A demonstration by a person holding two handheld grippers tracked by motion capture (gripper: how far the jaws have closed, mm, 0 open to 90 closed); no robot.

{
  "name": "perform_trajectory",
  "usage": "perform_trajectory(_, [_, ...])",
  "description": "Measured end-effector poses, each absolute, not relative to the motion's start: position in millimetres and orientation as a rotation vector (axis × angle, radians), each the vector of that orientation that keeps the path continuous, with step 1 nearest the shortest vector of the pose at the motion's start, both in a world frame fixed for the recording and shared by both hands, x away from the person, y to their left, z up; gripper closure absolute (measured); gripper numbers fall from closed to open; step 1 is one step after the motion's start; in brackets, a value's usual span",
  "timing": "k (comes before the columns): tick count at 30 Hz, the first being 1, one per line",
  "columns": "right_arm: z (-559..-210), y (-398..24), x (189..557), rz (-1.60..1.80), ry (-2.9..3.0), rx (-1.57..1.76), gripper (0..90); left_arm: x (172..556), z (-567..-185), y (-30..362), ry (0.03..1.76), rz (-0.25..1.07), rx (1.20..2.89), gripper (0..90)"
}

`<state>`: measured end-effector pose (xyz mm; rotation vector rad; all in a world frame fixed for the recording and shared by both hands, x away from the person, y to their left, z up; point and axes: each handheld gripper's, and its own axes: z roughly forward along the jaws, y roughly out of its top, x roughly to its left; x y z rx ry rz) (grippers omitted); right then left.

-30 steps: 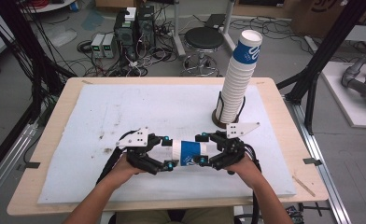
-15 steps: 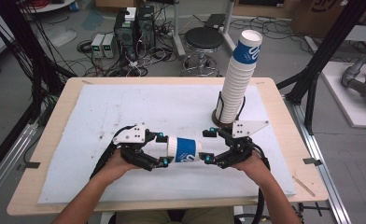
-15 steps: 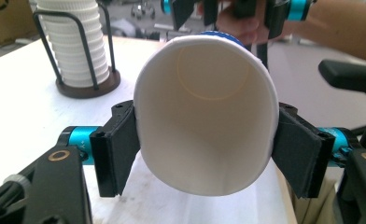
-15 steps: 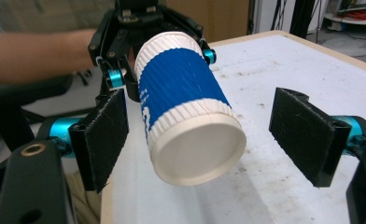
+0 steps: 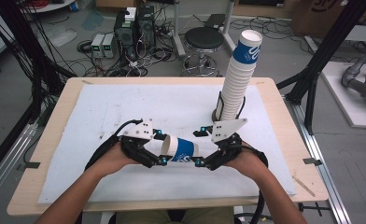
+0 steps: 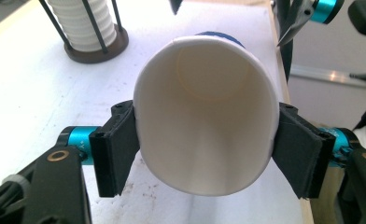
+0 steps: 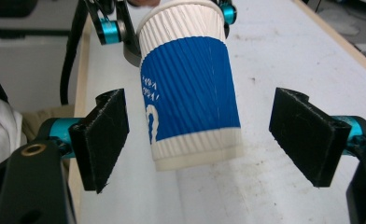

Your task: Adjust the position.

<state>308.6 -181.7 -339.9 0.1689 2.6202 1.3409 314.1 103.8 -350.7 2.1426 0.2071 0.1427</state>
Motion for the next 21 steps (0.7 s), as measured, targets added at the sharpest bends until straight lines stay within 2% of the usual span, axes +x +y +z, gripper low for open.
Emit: perform_trajectory(21, [-340, -135, 311, 0.944, 2.750, -0.004, 20.5, 317, -344, 87, 0.192, 0.131, 2.265, 27.6])
